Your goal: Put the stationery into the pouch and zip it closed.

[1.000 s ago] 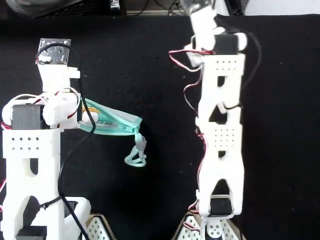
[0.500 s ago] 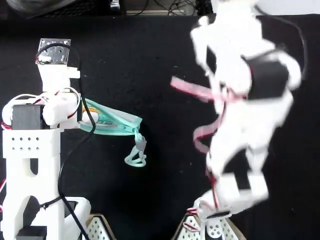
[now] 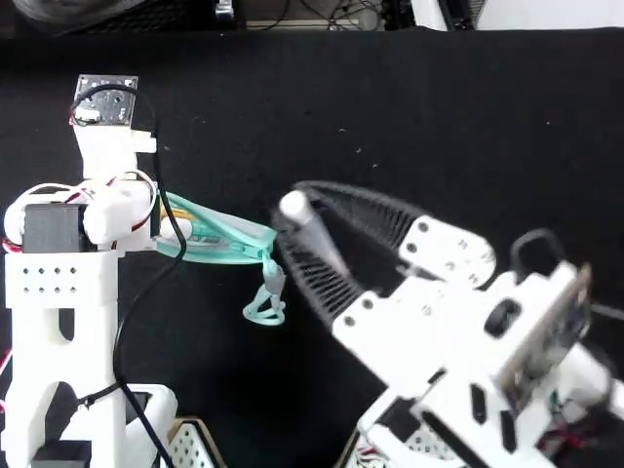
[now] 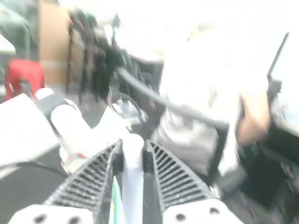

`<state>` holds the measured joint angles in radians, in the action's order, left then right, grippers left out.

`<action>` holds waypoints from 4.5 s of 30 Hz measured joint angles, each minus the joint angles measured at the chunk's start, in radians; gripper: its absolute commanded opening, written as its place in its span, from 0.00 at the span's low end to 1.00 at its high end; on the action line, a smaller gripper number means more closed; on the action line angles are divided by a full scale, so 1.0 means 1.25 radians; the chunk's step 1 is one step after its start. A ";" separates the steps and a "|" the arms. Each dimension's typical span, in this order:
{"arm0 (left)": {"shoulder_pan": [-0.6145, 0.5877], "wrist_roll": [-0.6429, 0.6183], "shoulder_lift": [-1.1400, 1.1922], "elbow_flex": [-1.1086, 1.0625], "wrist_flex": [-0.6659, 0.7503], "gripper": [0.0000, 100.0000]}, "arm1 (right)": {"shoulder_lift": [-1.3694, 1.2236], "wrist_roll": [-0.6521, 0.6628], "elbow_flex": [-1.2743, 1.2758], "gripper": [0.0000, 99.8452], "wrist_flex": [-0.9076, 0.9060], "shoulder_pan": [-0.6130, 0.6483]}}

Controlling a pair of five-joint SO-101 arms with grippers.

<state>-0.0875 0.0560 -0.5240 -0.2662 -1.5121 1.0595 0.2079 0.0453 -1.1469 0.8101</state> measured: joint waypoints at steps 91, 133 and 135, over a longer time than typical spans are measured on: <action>-0.068 -0.002 0.000 -0.004 0.000 0.03 | 0.150 0.122 0.779 0.22 0.200 -0.049; -0.058 -0.002 0.000 -0.005 0.001 0.03 | 0.156 0.150 0.682 0.01 0.234 -0.137; -0.038 -0.002 0.000 0.007 0.001 0.03 | 0.156 0.150 0.651 0.01 0.234 -0.097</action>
<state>-0.1350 0.0529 -0.5240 -0.2570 -1.5106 1.2543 0.3951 0.8585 -0.8539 0.6889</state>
